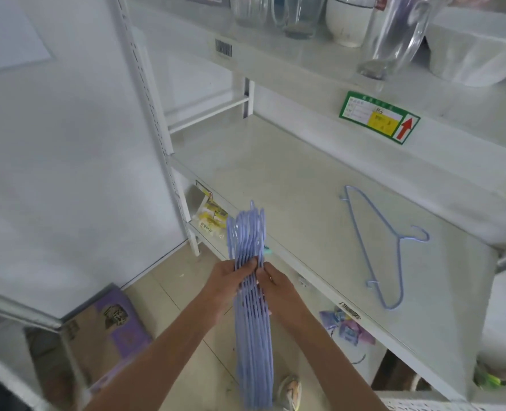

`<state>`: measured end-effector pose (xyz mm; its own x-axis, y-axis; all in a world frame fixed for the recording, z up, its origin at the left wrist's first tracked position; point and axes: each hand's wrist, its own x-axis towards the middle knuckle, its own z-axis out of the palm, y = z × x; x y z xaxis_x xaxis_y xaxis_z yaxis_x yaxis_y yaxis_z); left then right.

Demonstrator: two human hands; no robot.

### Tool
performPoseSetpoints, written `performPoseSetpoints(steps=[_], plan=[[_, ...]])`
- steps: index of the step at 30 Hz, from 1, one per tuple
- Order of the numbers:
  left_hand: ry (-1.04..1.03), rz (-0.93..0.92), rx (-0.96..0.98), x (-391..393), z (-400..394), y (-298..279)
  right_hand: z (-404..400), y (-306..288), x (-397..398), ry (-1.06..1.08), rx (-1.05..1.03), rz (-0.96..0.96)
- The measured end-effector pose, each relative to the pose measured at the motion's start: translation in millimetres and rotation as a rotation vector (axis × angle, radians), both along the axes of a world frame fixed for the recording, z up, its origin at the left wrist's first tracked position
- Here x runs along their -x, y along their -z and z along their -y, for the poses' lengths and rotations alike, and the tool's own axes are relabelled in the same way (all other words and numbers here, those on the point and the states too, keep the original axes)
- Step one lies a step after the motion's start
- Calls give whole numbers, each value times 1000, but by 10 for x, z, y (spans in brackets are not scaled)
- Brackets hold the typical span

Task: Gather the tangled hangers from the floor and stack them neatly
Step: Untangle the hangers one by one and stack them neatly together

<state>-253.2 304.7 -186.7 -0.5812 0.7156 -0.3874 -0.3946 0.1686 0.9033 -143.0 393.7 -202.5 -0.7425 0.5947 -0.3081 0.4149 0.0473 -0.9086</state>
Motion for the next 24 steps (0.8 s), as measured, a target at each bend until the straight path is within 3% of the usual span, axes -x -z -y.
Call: performPoseSetpoints(steps=[5, 9, 17, 21, 24], plan=[[-138, 173, -135, -277, -127, -142, 3, -276, -63, 66, 393, -31], [-130, 105, -246, -303, -319, -279, -102, -544, -212, -11, 720, -149], [8, 28, -236, -245, -851, -176, -589, -584, -384, -26, 861, -157], [205, 175, -306, -226, -1099, -30, -763, -488, -502, -37, 762, -139], [393, 336, -209, -118, -1297, -54, -901, -468, -605, -99, 731, -182]])
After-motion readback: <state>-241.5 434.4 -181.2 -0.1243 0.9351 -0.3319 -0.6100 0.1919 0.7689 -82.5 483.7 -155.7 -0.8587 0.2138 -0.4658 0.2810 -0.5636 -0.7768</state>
